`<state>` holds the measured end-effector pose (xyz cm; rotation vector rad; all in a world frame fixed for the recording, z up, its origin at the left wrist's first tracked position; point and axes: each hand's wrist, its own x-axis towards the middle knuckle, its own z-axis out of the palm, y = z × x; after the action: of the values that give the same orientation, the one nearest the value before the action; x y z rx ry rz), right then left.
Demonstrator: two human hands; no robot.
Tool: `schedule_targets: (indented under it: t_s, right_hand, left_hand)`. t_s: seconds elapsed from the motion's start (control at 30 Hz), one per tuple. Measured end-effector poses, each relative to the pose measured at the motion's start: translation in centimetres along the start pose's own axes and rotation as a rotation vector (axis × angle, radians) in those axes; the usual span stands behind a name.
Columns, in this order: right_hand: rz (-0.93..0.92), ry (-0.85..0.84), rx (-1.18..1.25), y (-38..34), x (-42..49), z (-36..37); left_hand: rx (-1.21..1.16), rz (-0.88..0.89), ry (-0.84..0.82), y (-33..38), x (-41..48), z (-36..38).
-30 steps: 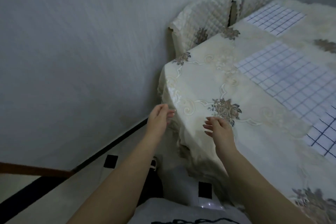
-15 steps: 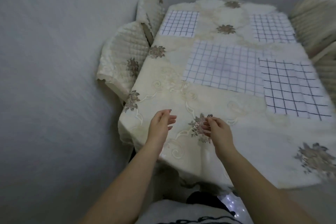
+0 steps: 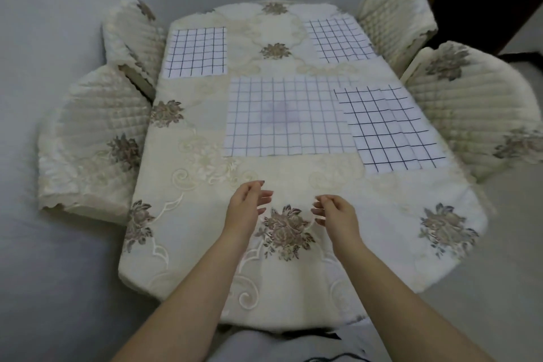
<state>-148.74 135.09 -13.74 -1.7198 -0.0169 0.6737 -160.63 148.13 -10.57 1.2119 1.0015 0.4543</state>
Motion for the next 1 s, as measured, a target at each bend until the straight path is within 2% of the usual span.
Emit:
schedule_targets:
  t_s: [0.3,0.37,0.53,0.67,0.77,1.0]
  right_hand:
    - [-0.021,-0.005,-0.031,-3.7,6.6,-0.1]
    - [-0.058,0.014,-0.130,-4.1,8.1,-0.4]
    - [-0.299,0.000,-0.604,-4.3,12.0,-0.7]
    - [-0.354,-0.096,-0.947,-4.2,14.6,0.0]
    - [-0.367,-0.127,-1.178,-4.1,16.1,0.6]
    - [-0.305,-0.137,-1.298,-2.5,16.3,1.3]
  left_hand:
    - [0.109,0.041,0.107,2.4,6.5,2.4]
    - [0.176,0.063,0.138,2.3,7.4,2.3]
    - [0.664,0.128,0.139,1.3,10.3,1.4]
    - [1.052,0.146,0.028,0.8,13.2,1.8]
    - [1.347,0.170,0.007,0.5,14.9,2.7]
    - [1.505,0.087,0.013,-1.5,15.7,2.5]
